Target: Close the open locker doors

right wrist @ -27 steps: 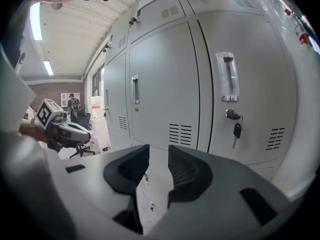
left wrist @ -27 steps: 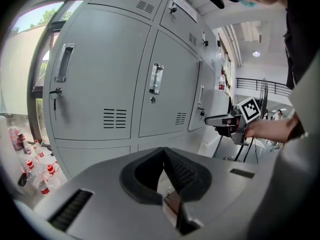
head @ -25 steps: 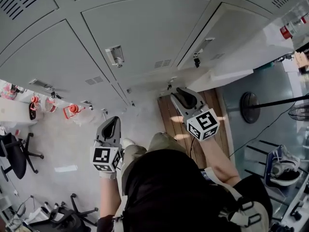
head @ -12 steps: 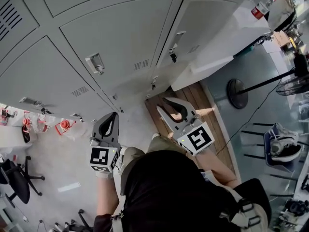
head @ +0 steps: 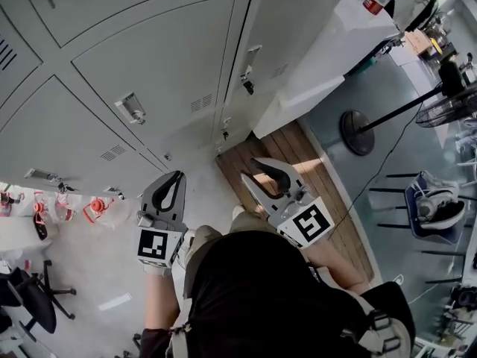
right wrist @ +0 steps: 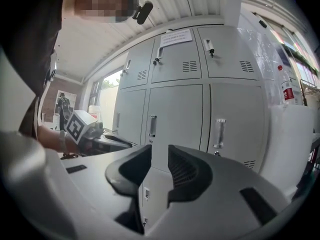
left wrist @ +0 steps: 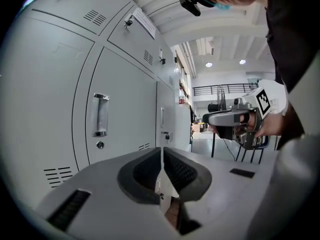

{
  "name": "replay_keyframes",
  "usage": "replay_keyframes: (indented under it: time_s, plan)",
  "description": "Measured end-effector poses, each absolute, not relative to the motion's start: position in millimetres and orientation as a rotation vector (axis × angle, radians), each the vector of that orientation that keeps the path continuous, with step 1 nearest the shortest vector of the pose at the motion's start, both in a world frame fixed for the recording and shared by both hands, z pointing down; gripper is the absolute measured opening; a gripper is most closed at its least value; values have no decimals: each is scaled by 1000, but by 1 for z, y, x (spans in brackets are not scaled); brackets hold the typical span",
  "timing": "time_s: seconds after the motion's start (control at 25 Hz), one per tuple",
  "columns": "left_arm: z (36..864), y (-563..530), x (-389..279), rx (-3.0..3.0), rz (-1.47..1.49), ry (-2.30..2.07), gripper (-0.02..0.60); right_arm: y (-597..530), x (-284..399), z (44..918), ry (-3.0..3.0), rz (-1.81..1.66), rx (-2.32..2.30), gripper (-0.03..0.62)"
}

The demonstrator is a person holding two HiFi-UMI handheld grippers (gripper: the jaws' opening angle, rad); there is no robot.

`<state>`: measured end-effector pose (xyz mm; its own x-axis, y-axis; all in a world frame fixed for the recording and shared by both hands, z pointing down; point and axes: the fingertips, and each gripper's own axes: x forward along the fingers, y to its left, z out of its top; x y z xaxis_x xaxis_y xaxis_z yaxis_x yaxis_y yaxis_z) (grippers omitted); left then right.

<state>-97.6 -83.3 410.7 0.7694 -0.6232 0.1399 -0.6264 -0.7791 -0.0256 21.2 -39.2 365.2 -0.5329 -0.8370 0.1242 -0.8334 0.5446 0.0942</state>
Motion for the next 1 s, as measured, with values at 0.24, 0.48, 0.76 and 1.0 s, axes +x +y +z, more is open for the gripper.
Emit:
replay_keyframes:
  time_s: [0.24,0.48,0.76,1.0]
  plan:
    - [404,-78,-90,2930,229,-975,9,-34,24,369,-2607,-52,1452,99]
    - [407,-75,-91,2946,214,-956,9,-35,25,377,-2615,21,1462,98]
    - [404,-72,-95,2901,211,-952,9,-39,21,380,-2657,89,1451,98]
    - [406,-71,-93,2927,186,-951,9,-42,16,383,-2683,115,1420,98]
